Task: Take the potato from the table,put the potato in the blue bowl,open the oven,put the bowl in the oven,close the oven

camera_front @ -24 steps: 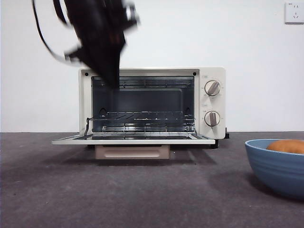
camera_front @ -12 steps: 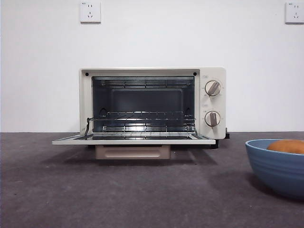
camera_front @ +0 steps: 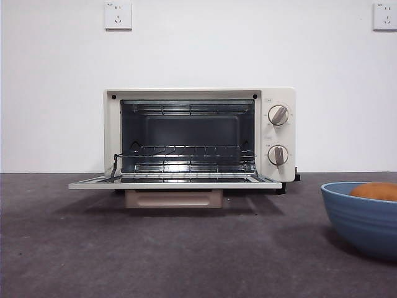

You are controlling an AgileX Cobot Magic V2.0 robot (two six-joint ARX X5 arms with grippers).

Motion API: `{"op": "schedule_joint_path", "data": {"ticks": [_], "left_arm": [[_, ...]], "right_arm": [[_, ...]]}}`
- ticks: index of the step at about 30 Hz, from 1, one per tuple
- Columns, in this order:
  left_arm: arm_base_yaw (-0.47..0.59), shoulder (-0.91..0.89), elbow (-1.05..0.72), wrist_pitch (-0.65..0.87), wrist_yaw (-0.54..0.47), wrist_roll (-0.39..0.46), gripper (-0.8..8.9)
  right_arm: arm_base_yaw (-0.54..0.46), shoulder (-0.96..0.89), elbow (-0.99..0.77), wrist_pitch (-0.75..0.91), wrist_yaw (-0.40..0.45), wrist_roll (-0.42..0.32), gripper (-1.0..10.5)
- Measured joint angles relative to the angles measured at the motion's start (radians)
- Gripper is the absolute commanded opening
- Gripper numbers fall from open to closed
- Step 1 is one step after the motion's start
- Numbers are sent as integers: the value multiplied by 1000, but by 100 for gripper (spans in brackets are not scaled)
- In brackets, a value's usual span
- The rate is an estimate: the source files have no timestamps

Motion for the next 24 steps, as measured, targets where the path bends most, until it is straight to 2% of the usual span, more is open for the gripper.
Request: {"op": "schedule_joint_path", "data": {"ticks": [7,11,14,19,24], "left_arm": [[0,-68,0,0,0,12,-6],[0,-90,0,0,0,26,-6],[0,-94,0,0,0,27,-6],[0,-92,0,0,0,27,-6],[0,-92,0,0,0,27,-6]], "right_arm": [[-190,145,-1,0,-16,-83,625],[-289,202,-2,47,-94,-135,625],[-309,244,-2,89,-108,-161,622],[-312,318,-16,159,-109,-186,540],[-313,406,-96,231,-110,-194,539]]}}
